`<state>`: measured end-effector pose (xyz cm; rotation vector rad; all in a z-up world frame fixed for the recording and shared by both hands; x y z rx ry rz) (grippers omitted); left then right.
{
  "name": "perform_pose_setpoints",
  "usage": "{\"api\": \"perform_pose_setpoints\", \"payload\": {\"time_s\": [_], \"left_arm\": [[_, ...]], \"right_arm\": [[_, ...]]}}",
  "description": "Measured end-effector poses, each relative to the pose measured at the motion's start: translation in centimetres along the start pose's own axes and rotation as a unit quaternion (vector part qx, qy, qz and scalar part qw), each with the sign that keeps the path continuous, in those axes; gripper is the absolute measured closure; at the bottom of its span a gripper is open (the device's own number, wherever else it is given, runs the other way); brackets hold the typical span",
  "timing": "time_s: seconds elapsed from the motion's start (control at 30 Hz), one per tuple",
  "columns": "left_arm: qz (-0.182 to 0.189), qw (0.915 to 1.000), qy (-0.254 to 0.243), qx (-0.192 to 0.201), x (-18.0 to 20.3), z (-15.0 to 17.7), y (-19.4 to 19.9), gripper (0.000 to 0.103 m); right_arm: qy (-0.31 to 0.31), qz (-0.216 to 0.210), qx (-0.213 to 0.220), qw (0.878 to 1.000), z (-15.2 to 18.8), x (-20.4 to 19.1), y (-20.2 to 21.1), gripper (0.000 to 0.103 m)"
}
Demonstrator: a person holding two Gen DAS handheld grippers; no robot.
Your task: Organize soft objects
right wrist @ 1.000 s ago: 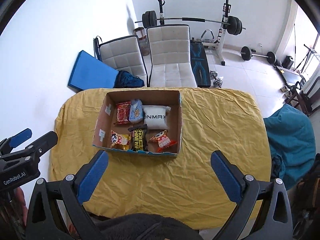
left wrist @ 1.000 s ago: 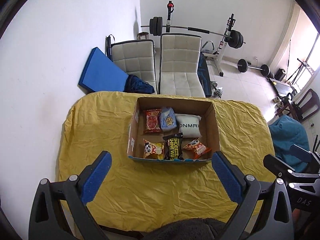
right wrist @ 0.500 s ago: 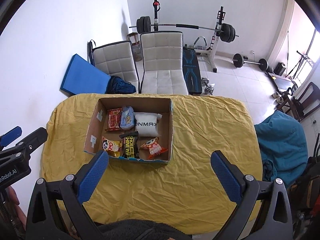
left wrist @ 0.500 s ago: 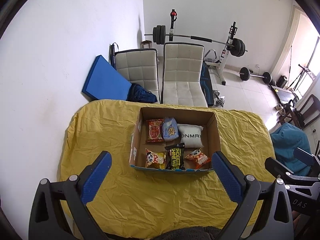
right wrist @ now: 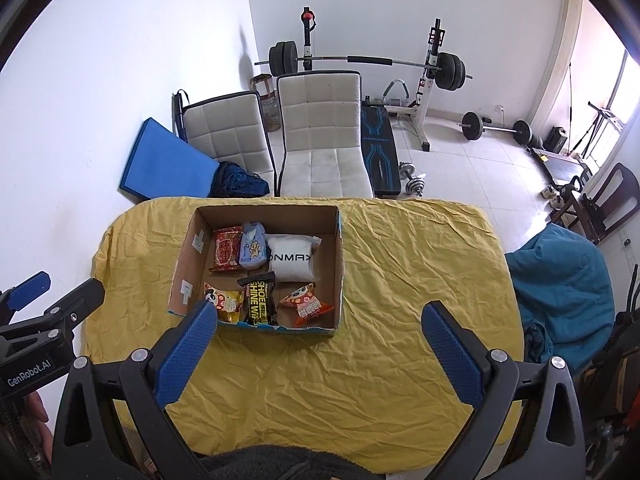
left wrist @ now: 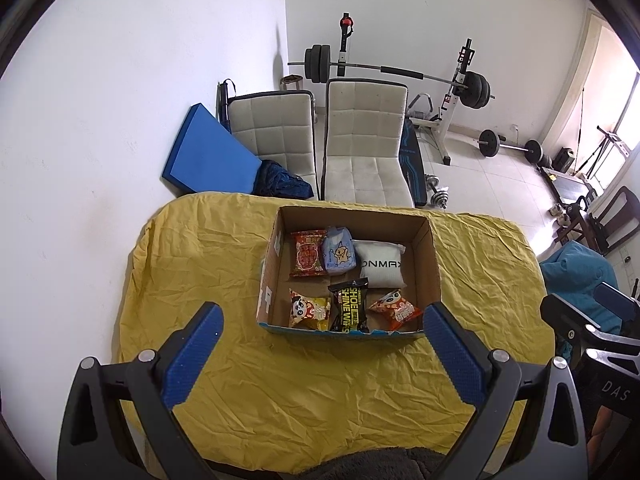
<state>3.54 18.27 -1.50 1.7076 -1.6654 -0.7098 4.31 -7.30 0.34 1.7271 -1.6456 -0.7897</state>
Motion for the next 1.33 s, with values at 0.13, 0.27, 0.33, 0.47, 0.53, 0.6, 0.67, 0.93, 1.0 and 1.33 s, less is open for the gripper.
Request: {"api": "perform_pose_setpoints", "payload": {"time_s": [0.13,0.27,0.33,0.47,0.53,0.6,0.67,0.93,1.0,1.33], "left_arm": [[0.004,1.0000,0.004,-0.002,0.0,0.2,-0.1,0.000],[0.001,1.0000,0.007,-0.006,0.0,0.5,-0.1,0.000],[0.001,0.9999,0.008,-0.006,0.1,0.6,-0.1,0.000],[0.000,1.0000,0.008,-0.003,0.2,0.7,0.0,0.000],[-0.001,1.0000,0.007,-0.004,0.1,0.8,0.0,0.000],[0.000,1.0000,0.008,-0.004,0.1,0.8,0.0,0.000],[0.002,0.9999,0.010,-0.006,0.2,0.9,-0.2,0.000],[0.004,0.9997,0.010,-0.020,0.3,1.9,-0.7,0.000],[0.005,0.9997,0.010,-0.022,0.2,2.0,-0.7,0.000],[0.001,0.9996,0.008,-0.027,0.3,2.4,-1.0,0.000]], "right_arm": [[0.000,-0.001,-0.002,1.000,0.1,-0.3,0.1,0.000],[-0.001,0.000,0.000,1.000,0.1,-0.3,0.2,0.000],[-0.003,-0.001,0.003,1.000,0.0,-0.3,0.3,0.000],[-0.004,-0.001,0.000,1.000,0.1,-0.3,0.3,0.000],[-0.002,0.001,0.000,1.000,0.1,-0.3,0.3,0.000],[-0.002,0.000,-0.001,1.000,0.1,-0.3,0.3,0.000],[-0.001,0.003,-0.001,1.000,0.1,-0.3,0.3,0.000],[0.001,0.009,-0.011,1.000,0.6,0.0,-0.1,0.000],[0.000,0.008,-0.010,1.000,0.7,0.0,-0.1,0.000],[-0.002,0.005,-0.018,1.000,0.9,-0.2,-0.6,0.000]]}}
Point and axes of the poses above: each gripper's, at about its wrist camera, not at the fingertips, and y roughly against the way its jaws point, x to its right, z to its underside, the point moved 5 cm from there along -y, roughly the way its jaws point, and after that the axes turned 8 degrees about x, right-handed, at the moved point
